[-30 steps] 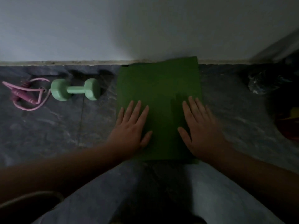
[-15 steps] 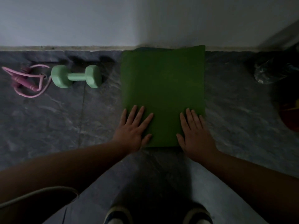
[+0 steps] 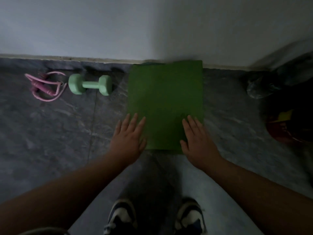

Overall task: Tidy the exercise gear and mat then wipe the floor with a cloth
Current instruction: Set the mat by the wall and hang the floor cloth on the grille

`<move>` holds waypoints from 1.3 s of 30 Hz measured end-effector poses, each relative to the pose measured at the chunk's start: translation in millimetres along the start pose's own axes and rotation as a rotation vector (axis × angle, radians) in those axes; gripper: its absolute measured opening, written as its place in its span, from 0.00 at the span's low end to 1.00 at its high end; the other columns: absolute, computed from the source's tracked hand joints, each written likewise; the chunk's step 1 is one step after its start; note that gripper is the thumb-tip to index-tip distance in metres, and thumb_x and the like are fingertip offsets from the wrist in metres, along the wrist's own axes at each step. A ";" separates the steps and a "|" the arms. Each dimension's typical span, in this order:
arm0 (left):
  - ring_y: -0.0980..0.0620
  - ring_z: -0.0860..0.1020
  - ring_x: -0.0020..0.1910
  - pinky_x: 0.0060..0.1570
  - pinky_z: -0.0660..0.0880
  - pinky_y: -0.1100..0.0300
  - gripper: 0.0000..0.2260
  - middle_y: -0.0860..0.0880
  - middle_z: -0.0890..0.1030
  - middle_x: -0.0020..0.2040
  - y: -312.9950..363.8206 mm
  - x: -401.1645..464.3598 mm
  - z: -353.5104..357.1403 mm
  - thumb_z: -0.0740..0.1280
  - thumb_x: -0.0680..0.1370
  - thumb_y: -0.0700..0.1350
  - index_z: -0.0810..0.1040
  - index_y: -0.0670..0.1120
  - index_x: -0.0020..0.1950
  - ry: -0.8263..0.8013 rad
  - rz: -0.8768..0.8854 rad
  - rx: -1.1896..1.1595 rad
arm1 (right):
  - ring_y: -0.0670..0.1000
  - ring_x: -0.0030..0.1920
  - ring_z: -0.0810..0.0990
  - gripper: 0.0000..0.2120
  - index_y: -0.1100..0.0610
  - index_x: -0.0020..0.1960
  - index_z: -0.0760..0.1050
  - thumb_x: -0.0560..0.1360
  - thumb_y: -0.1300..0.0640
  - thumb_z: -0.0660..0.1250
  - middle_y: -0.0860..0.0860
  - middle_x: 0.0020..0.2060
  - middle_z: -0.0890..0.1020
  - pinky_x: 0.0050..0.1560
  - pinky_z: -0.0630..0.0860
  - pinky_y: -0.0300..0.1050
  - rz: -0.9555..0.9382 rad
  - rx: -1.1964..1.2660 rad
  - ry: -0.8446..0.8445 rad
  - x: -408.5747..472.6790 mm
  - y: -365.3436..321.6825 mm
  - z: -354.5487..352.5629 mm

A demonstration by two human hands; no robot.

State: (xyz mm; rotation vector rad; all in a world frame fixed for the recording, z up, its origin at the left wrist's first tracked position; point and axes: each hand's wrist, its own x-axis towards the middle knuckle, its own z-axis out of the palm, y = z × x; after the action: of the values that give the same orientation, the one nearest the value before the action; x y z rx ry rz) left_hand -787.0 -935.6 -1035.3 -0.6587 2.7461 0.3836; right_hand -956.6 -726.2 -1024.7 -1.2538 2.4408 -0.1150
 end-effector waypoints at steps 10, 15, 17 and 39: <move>0.42 0.72 0.67 0.66 0.69 0.45 0.26 0.43 0.75 0.69 28.5 -148.8 -309.4 0.55 0.78 0.55 0.66 0.47 0.75 0.044 -0.237 -0.192 | 0.62 0.68 0.71 0.32 0.60 0.76 0.62 0.74 0.53 0.64 0.61 0.69 0.72 0.67 0.71 0.57 -0.027 0.089 0.045 -93.3 -143.7 -300.4; 0.41 0.75 0.63 0.62 0.71 0.49 0.22 0.41 0.77 0.66 50.7 -249.1 -517.1 0.62 0.79 0.48 0.69 0.47 0.73 0.137 -0.365 -0.335 | 0.61 0.60 0.76 0.32 0.61 0.75 0.65 0.71 0.60 0.67 0.61 0.60 0.77 0.59 0.75 0.53 -0.098 0.263 0.080 -151.6 -208.7 -502.7; 0.40 0.76 0.62 0.62 0.72 0.48 0.23 0.41 0.77 0.66 62.5 -289.2 -588.0 0.61 0.78 0.50 0.69 0.48 0.72 0.215 -0.382 -0.372 | 0.60 0.64 0.74 0.33 0.60 0.76 0.63 0.73 0.61 0.67 0.61 0.64 0.75 0.63 0.73 0.53 -0.160 0.257 0.097 -173.4 -227.5 -569.6; 0.44 0.54 0.79 0.76 0.56 0.46 0.34 0.48 0.59 0.79 140.5 -712.3 -671.7 0.43 0.75 0.64 0.56 0.53 0.79 0.503 -0.932 -0.199 | 0.61 0.77 0.59 0.29 0.57 0.78 0.61 0.79 0.46 0.53 0.58 0.77 0.63 0.73 0.64 0.61 -0.875 0.068 0.140 -410.6 -442.5 -696.2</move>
State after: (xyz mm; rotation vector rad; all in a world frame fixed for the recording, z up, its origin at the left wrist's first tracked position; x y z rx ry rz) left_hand -391.2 -747.0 -148.7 -2.1826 2.4248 0.2799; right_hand -667.9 -735.5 -149.7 -2.2378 1.7847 -0.5252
